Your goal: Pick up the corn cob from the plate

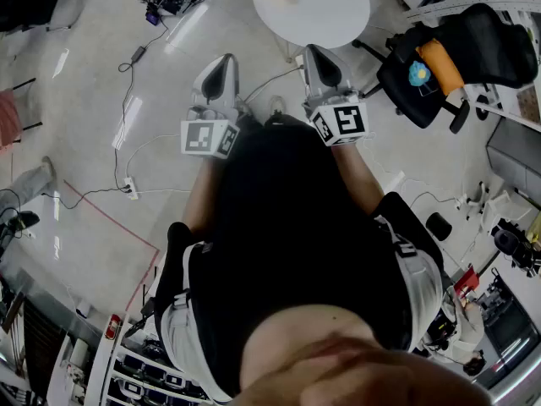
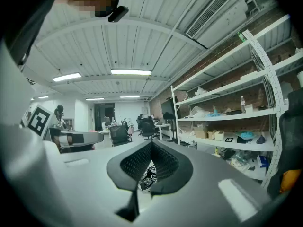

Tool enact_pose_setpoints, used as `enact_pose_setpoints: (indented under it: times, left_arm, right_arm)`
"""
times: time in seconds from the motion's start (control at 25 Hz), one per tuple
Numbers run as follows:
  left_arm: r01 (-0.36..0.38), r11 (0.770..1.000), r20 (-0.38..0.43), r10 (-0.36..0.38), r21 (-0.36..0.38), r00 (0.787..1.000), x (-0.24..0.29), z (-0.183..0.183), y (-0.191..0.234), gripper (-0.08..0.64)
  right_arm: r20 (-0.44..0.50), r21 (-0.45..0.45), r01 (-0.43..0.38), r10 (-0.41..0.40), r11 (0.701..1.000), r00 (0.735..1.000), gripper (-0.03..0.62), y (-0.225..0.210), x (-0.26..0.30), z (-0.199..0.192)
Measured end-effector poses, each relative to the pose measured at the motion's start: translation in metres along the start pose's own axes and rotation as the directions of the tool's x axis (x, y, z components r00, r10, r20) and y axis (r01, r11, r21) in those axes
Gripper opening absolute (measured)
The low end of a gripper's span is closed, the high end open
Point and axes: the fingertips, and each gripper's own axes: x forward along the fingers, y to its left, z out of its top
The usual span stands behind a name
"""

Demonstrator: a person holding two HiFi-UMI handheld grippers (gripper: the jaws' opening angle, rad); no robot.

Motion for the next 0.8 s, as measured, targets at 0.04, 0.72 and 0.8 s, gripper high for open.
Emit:
enact_pose_setpoints:
  times: [0.04,0.72,0.8]
  left_arm:
    - [0.001,1.000,0.001,-0.001,-0.001,1.000,0.0005,0.0003,0.0003,0.002]
    - [-0.009,1.000,-0.005,0.009,-0.007,1.000,0.0062,-0.0030,-0.0019,0.002]
    - [-0.012,1.000,-0.005,0.012,-0.006,1.000,0.0064,-0.0040,-0.0026,0.002]
  right_arm:
    - [0.000,-0.001,-0.001,0.001,1.000,1.000,0.006,0.0004,0.0007,0.0006]
    - [0.010,0.026,-0.008,0.008,1.000,1.000,0.008,-0.0051,0.0060,0.0050]
    - [0.007,0.030,-0.008,0.008,1.000,1.000,0.008,-0.0064,0.0056,0.0030]
